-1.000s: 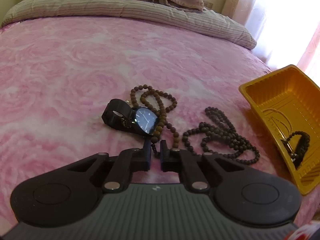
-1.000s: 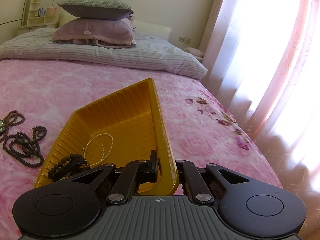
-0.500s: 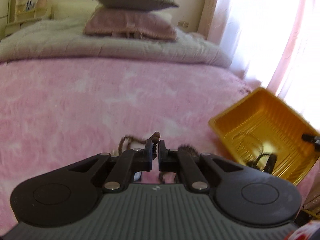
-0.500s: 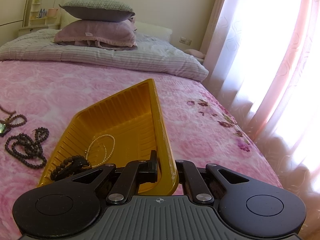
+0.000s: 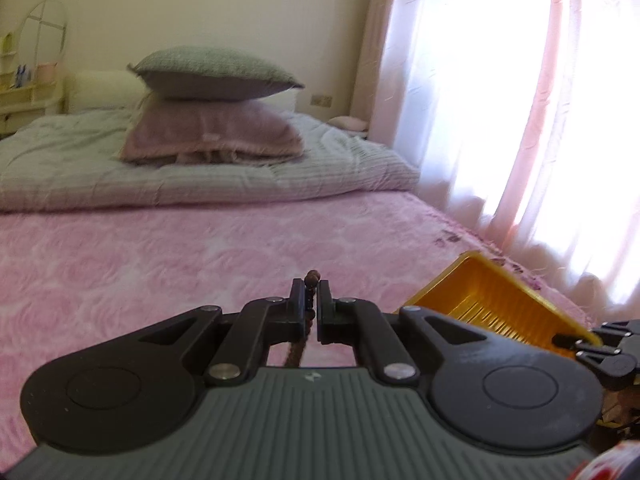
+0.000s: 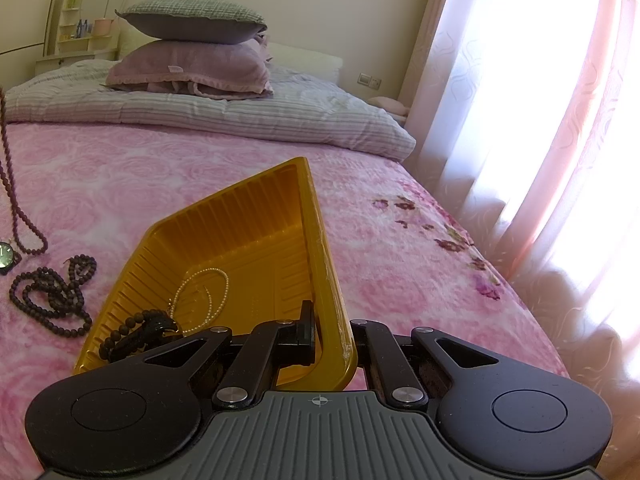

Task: Organize jewelry
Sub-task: 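Grasp the long brown bead necklace with the left gripper and lift it, then lower the bead necklace into the orange tray and open the left gripper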

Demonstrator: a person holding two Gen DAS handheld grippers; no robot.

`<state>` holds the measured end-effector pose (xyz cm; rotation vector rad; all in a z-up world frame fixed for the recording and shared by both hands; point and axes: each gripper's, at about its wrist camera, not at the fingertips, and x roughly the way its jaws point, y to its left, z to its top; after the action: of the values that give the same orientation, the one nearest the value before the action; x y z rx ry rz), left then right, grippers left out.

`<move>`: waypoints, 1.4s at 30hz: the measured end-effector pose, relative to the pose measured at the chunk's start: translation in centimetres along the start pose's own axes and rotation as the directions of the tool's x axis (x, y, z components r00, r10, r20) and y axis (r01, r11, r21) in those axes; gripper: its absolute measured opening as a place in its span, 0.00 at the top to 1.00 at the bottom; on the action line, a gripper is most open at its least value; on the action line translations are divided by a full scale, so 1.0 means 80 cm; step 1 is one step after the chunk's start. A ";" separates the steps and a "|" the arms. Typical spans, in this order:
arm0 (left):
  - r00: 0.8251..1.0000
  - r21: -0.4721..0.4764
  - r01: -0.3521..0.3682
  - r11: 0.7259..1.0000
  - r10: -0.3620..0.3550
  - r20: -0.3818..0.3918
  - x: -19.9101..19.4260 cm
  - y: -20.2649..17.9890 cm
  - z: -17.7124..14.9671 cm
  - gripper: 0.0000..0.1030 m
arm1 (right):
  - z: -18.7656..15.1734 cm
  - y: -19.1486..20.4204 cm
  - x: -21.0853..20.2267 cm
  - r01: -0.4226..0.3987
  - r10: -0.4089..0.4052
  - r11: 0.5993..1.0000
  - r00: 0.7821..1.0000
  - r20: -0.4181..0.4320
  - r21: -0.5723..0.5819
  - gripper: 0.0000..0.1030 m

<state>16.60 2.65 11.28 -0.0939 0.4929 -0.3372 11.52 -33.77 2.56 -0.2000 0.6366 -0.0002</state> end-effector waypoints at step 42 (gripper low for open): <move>0.922 0.107 0.366 0.925 -0.344 -0.179 0.117 -0.204 -0.012 0.96 | -0.004 -0.008 0.002 -0.008 0.008 0.999 1.000 -0.001 0.031 0.95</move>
<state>19.07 -15.87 9.02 -0.0211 0.6079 -0.7398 11.53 -34.46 2.31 -0.1672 0.6379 -0.0023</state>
